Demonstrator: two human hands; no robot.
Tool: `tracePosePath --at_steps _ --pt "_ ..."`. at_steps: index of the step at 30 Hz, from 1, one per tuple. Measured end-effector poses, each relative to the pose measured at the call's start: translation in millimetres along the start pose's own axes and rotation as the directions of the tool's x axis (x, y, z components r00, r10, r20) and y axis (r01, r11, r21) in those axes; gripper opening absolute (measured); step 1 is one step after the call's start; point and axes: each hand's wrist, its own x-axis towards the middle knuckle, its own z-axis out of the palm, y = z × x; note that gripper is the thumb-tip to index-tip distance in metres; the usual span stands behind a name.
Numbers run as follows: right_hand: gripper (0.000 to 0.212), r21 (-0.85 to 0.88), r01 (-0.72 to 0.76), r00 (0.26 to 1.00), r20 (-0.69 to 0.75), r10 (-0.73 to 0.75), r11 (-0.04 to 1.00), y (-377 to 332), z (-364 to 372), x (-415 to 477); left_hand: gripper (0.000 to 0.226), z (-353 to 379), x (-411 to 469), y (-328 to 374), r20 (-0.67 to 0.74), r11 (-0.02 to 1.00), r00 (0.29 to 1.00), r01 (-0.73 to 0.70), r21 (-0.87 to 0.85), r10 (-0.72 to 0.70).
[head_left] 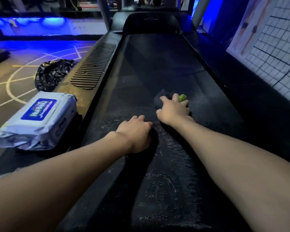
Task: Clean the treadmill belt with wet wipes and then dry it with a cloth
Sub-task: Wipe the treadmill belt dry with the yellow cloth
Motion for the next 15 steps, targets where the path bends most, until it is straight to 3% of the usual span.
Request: tracePosePath --at_steps 7,15 --pt "0.043 0.053 0.191 0.979 0.067 -0.195 0.980 -105 31 -12 0.039 10 -34 -57 -0.028 0.999 0.998 0.050 0.002 -0.050" --pt "0.048 0.168 0.428 0.877 0.161 -0.453 0.888 -166 48 -24 0.024 4 -70 -103 -0.017 0.991 0.991 0.136 0.016 -0.136"
